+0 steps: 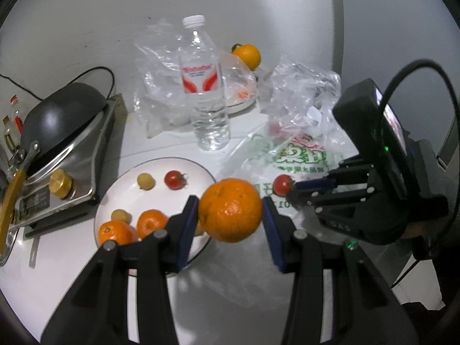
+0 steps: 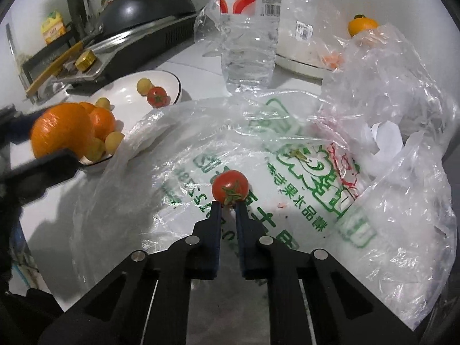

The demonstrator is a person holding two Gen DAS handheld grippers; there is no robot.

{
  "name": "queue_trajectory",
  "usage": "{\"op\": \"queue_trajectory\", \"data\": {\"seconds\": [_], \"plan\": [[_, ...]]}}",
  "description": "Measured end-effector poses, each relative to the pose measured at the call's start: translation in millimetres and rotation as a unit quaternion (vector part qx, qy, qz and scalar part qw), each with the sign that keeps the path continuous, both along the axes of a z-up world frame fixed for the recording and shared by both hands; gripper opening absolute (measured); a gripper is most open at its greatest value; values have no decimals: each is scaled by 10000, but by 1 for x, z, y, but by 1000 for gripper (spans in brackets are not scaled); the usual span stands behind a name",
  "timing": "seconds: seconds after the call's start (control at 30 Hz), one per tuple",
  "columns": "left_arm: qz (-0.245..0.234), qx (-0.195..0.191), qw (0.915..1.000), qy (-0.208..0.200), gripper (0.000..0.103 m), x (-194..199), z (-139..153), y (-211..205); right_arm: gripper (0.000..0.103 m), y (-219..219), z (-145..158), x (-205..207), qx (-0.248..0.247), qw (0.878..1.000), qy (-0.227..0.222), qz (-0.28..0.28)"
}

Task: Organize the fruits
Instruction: 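Carry the mandarin and cherry tomato in both tools over the white plate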

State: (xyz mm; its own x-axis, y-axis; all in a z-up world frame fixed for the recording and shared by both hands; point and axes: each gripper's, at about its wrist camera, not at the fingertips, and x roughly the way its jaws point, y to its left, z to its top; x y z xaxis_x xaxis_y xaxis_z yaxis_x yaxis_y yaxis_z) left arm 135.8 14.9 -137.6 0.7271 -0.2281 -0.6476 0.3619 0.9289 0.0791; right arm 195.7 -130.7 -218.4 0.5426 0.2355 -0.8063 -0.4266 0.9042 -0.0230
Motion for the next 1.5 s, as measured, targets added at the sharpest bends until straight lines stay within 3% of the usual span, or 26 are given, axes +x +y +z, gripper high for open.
{"op": "queue_trajectory", "data": {"seconds": [0.1,0.17,0.23,0.63,0.73,0.9,1.23,1.5], "plan": [[51,-14,10000,-35,45,-4,1,9,12,-2,2,3,106,9998,20,-152],[103,-24,9999,-43,45,-5,1,15,28,-2,3,5,111,9996,20,-240],[166,-31,9998,-38,45,-5,1,22,35,-2,4,7,109,9996,7,-269],[536,-50,9985,-122,45,3,5,51,36,10,-1,22,33,9998,19,-212],[566,-28,9983,-139,45,6,6,55,29,13,0,23,-10,9998,-55,-212],[599,-56,9980,-187,45,7,9,64,29,18,3,22,-57,9997,-124,-225],[450,-46,9976,-516,45,13,23,86,29,50,56,3,59,9978,-653,84],[524,-381,9974,-316,45,34,11,103,29,80,78,9,330,9951,-846,384]]}}
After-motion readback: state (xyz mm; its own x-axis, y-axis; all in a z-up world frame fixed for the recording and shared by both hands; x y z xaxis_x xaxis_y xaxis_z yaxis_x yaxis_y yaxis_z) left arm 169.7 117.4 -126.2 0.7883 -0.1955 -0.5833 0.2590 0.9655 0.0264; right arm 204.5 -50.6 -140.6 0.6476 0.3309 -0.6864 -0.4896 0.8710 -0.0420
